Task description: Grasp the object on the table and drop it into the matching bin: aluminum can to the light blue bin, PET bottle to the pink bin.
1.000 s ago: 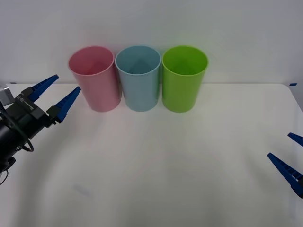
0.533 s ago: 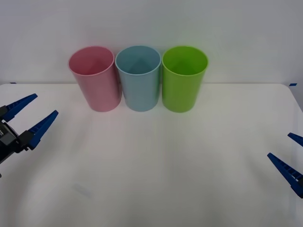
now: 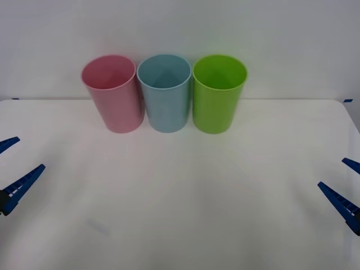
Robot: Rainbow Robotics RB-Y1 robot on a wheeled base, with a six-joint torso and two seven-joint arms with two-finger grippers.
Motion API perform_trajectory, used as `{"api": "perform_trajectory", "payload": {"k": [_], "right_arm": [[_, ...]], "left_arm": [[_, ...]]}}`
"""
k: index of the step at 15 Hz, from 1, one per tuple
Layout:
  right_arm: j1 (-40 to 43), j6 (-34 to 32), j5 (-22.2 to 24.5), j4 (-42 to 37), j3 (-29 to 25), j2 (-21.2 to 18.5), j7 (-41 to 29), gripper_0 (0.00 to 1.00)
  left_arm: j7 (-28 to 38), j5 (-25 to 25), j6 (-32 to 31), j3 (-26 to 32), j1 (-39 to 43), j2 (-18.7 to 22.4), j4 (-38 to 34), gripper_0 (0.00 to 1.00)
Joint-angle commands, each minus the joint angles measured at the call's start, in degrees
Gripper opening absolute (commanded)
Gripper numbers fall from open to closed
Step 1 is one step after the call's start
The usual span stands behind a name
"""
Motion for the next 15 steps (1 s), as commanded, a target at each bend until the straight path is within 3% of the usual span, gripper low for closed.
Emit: {"api": "perform_trajectory", "payload": {"k": [1, 7, 15], "right_arm": [[0.0, 0.0, 0.0, 0.0, 0.0, 0.0, 0.0, 1.00], [0.0, 0.0, 0.0, 0.0, 0.0, 0.0, 0.0, 1.00], [0.0, 0.0, 0.0, 0.0, 0.0, 0.0, 0.0, 1.00]], "left_arm": [[-1.4, 0.2, -1.8, 2.4, 2.6, 0.4, 0.0, 1.00], [-7.9, 0.4, -3.3, 5.6, 6.8, 0.8, 0.0, 1.00], [-8.0, 1.8, -4.8, 7.4, 12.1, 4.2, 0.0, 1.00]]}}
